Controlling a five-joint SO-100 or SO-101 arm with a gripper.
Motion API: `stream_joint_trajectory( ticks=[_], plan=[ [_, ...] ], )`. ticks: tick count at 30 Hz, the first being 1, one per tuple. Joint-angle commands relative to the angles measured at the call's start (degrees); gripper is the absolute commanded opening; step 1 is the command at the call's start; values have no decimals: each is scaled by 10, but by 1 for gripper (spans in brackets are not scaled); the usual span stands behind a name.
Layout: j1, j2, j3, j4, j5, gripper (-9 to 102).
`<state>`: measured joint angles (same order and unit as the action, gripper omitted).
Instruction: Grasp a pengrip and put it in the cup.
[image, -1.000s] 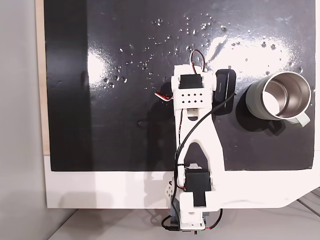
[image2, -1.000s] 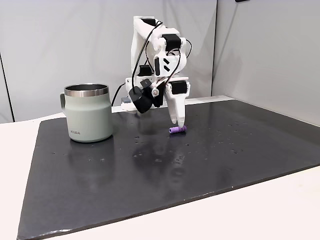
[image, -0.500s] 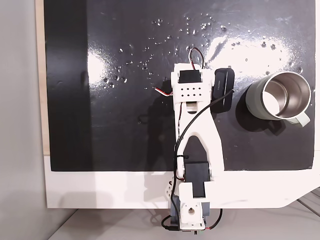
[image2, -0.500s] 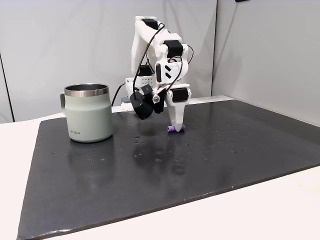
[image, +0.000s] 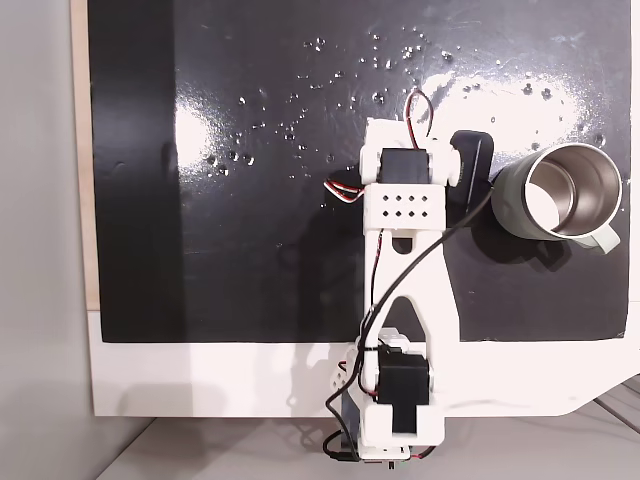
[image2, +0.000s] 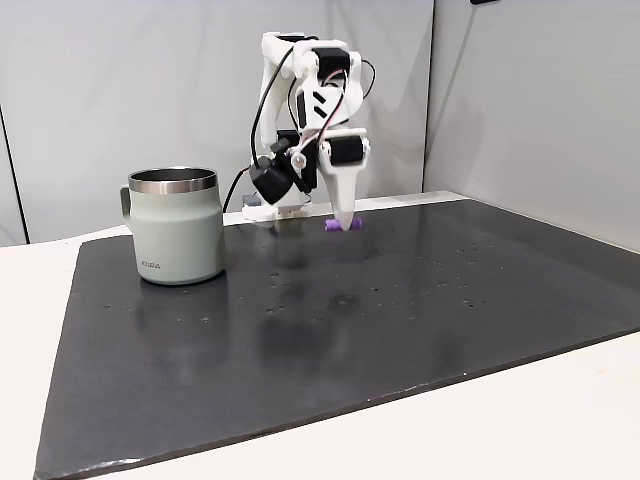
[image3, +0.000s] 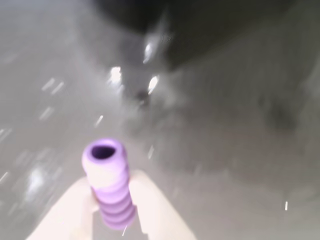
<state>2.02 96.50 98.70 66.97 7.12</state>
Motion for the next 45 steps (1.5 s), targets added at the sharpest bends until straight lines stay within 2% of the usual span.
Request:
stream_joint_trajectory(
  ticks=[1, 9, 20, 31, 45],
  plan=[
    [18, 76, -63, 51, -5, 0],
    [86, 134, -178, 161, -42, 0],
    [226, 136, -293, 253, -130, 0],
    [351, 142, -261, 243, -225, 0],
    [403, 78, -227, 181, -265, 0]
  ],
)
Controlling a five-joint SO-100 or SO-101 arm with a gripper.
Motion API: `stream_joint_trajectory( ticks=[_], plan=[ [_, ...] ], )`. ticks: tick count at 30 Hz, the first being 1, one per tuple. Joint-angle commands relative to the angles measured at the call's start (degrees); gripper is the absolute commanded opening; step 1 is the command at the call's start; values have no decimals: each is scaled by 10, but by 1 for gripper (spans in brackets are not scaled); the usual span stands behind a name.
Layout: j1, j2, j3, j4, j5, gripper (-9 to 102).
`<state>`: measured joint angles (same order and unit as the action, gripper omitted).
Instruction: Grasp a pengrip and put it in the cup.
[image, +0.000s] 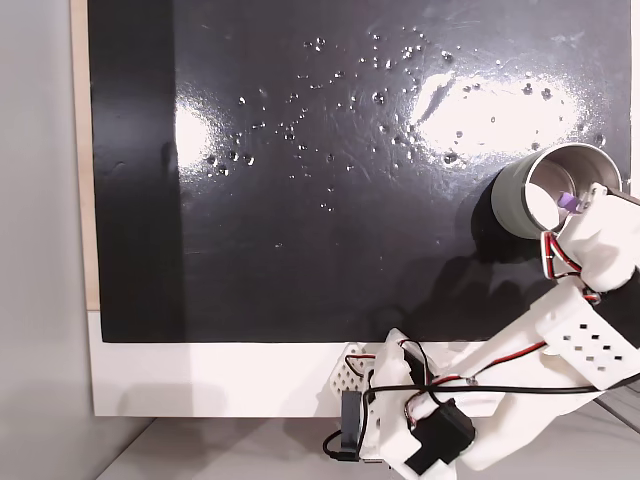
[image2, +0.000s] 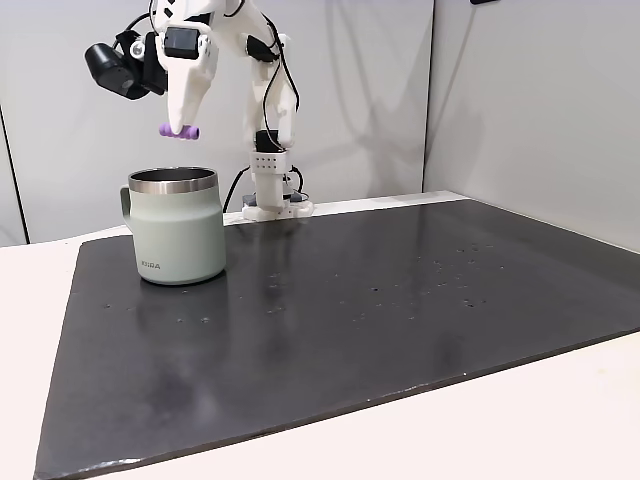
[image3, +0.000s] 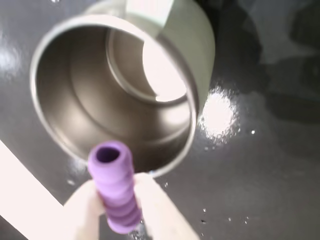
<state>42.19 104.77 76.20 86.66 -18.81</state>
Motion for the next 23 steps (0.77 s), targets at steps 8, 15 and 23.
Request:
stream_joint_trajectory(
  ticks=[8, 15, 23],
  plan=[
    [-6, -11, 50, -53, -9, 0],
    [-9, -4, 62, -59, -11, 16],
    [-6, -3, 61, -60, -9, 19]
  ],
)
